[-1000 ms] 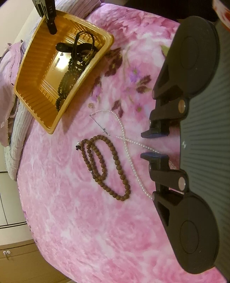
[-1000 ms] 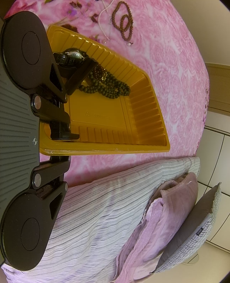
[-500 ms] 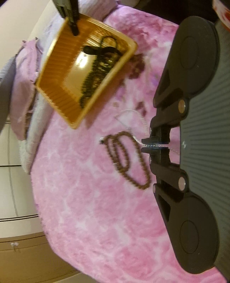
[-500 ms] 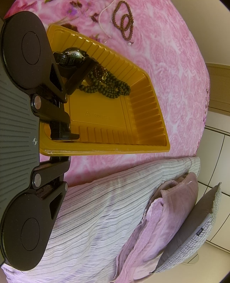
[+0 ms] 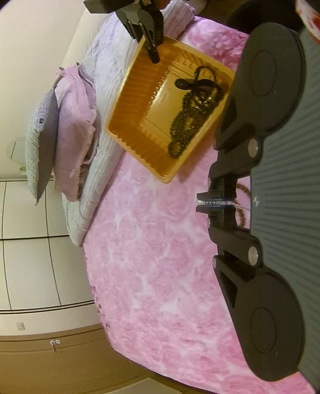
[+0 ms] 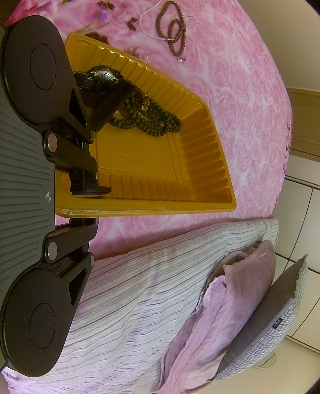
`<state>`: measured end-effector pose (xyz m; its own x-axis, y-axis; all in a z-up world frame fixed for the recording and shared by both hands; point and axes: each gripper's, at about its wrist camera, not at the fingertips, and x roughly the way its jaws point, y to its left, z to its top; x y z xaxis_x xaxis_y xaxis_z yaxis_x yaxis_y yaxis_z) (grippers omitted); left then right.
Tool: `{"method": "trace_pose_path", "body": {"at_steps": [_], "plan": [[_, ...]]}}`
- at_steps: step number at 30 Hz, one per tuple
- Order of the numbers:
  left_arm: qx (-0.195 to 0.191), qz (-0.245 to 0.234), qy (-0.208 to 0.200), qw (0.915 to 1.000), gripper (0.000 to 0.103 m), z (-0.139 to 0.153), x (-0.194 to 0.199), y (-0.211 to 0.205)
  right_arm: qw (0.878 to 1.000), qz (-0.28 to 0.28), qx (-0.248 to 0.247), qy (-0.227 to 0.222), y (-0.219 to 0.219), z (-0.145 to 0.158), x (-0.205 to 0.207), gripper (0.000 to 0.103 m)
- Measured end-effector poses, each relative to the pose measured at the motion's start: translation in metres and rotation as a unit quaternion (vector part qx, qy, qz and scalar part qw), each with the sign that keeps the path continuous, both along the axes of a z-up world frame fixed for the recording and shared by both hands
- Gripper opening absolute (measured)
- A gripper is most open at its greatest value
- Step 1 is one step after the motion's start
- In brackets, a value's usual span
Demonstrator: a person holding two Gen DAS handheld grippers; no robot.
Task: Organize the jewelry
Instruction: 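Carry the pearl strand into the tray and open the left tool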
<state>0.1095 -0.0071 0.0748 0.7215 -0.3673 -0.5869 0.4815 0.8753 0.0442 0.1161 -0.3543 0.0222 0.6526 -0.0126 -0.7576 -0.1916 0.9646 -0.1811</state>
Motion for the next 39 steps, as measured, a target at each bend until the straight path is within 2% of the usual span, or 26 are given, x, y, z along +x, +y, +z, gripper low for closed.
{"method": "trace_pose_path", "body": {"at_steps": [9, 22, 25, 34, 39], "plan": [[-0.018, -0.046, -0.036, 0.9981, 0.002, 0.038, 0.014, -0.031, 1.000, 0.000, 0.000, -0.001, 0.000, 0.000, 0.000, 0.004], [-0.071, -0.104, -0.076, 0.9892, 0.002, 0.085, 0.046, -0.103, 1.000, 0.003, 0.002, -0.003, -0.003, 0.001, 0.003, 0.004], [-0.074, -0.114, -0.065, 0.9885, 0.002, 0.082, 0.054, -0.120, 1.000, 0.003, 0.004, -0.004, -0.004, 0.001, 0.003, 0.004], [-0.065, -0.143, 0.009, 0.9875, 0.002, 0.037, 0.079, -0.168, 1.000, 0.002, 0.005, -0.004, -0.002, 0.001, 0.002, 0.004], [-0.069, -0.156, 0.019, 0.9852, 0.002, 0.029, 0.084, -0.186, 1.000, 0.002, 0.006, -0.003, -0.003, 0.001, 0.002, 0.004]]}}
